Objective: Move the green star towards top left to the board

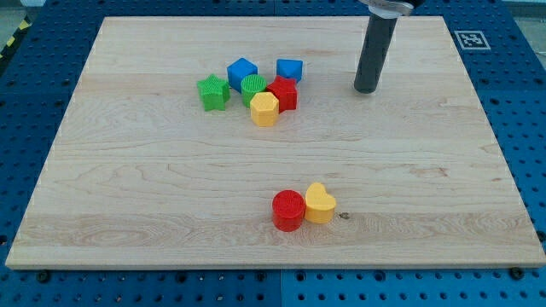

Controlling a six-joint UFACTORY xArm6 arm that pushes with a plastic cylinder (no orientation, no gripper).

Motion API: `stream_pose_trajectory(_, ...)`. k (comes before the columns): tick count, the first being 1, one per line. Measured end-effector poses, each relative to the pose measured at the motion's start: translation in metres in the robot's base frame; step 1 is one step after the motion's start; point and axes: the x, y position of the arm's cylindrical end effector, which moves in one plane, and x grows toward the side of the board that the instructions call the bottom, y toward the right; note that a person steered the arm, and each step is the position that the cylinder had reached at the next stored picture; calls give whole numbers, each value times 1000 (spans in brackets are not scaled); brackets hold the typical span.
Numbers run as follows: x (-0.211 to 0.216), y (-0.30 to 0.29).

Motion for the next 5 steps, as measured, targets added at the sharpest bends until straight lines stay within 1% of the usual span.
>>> stream_pose_trajectory(5, 0, 9)
